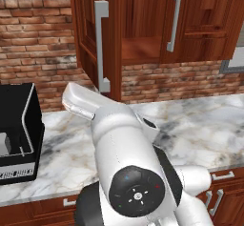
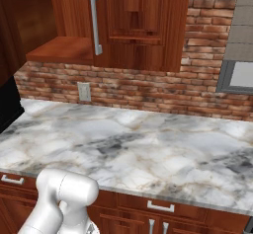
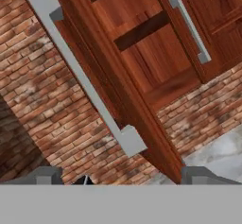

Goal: Open the cabinet and move the ladle to the pot. Then close the cabinet.

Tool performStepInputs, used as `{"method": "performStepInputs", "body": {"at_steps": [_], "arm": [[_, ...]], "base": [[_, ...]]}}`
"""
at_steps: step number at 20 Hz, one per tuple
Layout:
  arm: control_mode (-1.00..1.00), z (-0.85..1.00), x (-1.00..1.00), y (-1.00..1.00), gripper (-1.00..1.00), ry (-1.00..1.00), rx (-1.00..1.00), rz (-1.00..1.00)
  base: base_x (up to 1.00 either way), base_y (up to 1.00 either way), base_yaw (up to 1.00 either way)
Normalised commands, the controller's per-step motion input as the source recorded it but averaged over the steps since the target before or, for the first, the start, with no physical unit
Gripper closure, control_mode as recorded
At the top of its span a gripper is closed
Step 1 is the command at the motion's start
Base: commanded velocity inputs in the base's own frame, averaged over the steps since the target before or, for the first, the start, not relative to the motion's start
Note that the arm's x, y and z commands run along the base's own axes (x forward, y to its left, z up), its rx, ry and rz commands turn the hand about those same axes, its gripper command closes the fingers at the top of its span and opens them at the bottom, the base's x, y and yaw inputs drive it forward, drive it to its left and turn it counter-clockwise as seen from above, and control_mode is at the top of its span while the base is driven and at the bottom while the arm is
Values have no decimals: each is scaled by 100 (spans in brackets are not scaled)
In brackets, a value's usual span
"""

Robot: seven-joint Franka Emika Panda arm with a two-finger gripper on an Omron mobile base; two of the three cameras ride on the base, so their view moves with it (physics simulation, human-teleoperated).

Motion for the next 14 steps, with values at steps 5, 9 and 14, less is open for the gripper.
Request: {"method": "performStepInputs", "body": {"at_steps": [5,9,14], "arm": [[-100,-18,69,37,-100,0,-4,-7],[-100,-19,64,22,-100,0,-2,-8],[-100,-9,50,2,-100,0,-2,-9]], "base": [[0,0,0],[0,0,0],[0,0,0]]}}
